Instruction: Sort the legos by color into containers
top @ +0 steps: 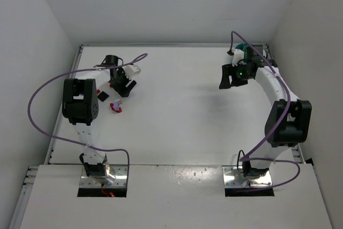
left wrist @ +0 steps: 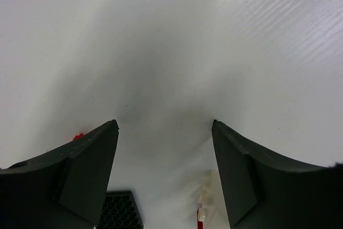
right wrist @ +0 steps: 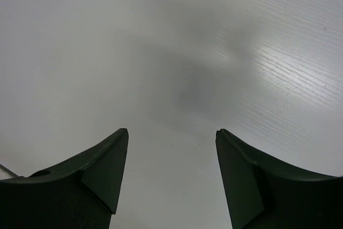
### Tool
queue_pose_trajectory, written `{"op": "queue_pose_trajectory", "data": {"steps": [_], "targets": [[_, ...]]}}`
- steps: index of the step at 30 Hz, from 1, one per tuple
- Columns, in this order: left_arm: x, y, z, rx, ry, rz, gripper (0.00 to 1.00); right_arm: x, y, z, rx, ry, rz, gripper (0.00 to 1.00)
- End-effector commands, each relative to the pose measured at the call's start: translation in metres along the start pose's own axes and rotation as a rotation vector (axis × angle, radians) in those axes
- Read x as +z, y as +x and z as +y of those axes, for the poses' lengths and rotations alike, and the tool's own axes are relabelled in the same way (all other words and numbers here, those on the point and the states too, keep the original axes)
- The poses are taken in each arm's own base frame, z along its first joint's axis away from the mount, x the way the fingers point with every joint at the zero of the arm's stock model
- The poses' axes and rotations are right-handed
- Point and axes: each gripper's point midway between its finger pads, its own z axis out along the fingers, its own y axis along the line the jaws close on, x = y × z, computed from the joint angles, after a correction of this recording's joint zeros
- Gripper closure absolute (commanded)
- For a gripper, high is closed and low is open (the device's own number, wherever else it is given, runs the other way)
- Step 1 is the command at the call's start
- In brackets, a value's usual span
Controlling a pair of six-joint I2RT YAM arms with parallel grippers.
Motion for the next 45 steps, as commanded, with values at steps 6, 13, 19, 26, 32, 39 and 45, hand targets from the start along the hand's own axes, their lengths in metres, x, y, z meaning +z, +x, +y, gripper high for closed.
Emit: {"op": "queue_pose_trajectory", "data": {"steps": [6,13,19,26,32,39,45], "targets": [[-0.078,0.005,0.05,-0.154,-0.177,-0.122,0.21,-0.008,-0.022,0.012,-0.034,-0.03,-0.054,0.33],[-0.123,0.057,0.083,-0.308,-0.29,-0.109,0.22,-0.004,-0.017,0.023,-0.032,-0.051,-0.055,0.33],[-0.108,0.094,0.065,-0.35,-0.201,-0.054,0.34,-0.001,-0.015,0.026,-0.04,-0.058,-0.052,0.33],[-0.083,0.114,0.039,-0.383,-0.112,-0.007,0.33,0.004,-0.012,0.029,-0.034,-0.065,-0.041,0.33],[-0.067,0.119,0.037,-0.404,-0.097,0.017,0.23,0.004,-0.012,0.029,-0.024,-0.065,-0.04,0.33],[-0.049,0.114,0.035,-0.394,-0.094,0.044,0.23,0.007,-0.01,0.028,-0.02,-0.066,-0.032,0.33],[-0.029,0.11,0.04,-0.402,-0.072,0.054,0.23,0.008,-0.012,0.026,-0.02,-0.057,-0.031,0.33]]}}
